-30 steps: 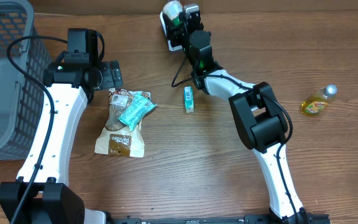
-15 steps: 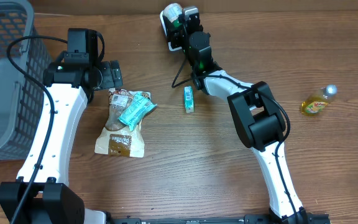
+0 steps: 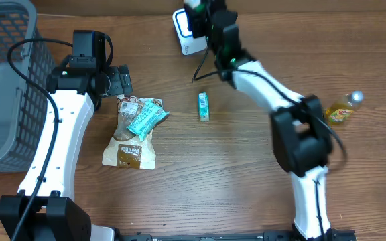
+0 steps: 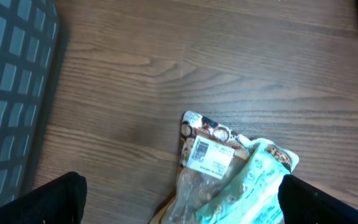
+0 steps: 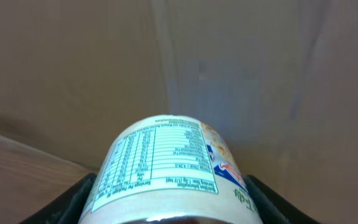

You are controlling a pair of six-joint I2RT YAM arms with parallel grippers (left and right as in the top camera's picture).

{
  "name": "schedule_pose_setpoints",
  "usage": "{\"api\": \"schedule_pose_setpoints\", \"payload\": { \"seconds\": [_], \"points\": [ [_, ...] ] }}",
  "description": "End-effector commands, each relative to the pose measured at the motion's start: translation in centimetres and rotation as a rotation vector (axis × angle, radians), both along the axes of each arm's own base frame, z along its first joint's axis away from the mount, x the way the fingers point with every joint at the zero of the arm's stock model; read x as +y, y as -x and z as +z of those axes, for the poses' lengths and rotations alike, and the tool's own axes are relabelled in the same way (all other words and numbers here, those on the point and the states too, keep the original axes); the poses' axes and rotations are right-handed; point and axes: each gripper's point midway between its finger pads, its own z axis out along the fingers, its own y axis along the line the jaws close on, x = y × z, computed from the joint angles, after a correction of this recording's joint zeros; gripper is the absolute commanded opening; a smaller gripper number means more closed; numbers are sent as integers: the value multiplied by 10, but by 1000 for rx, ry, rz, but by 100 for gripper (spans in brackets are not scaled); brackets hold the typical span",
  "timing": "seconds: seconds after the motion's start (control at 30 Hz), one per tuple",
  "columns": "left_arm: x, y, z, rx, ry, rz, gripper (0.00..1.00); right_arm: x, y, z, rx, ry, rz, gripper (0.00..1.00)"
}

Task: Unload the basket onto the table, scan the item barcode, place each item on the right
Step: 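Move the jar right and set it down on the table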

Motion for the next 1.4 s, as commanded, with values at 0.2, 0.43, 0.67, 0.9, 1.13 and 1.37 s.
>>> {"api": "schedule_pose_setpoints", "payload": {
  "seconds": [0.2,0.43,0.67,0.9,1.13,1.37],
  "points": [
    [4,-1,6,-16,-17,1,100,-80,94,76,317,18,-101,19],
    [4,-1,6,-16,-17,1,100,-145,159,-35,822,175,-215,29],
    [4,-1,6,-16,-17,1,100,-198,192,-104,1055,153,-358,32],
    [4,-1,6,-16,-17,1,100,-232,219,-153,1175,101,-471,34],
    [4,-1,6,-16,-17,1,99,-235,224,-175,1181,101,-476,37],
    [4,-1,6,-15,-17,1,100,-235,221,-177,1163,95,-475,66]
  ]
}}
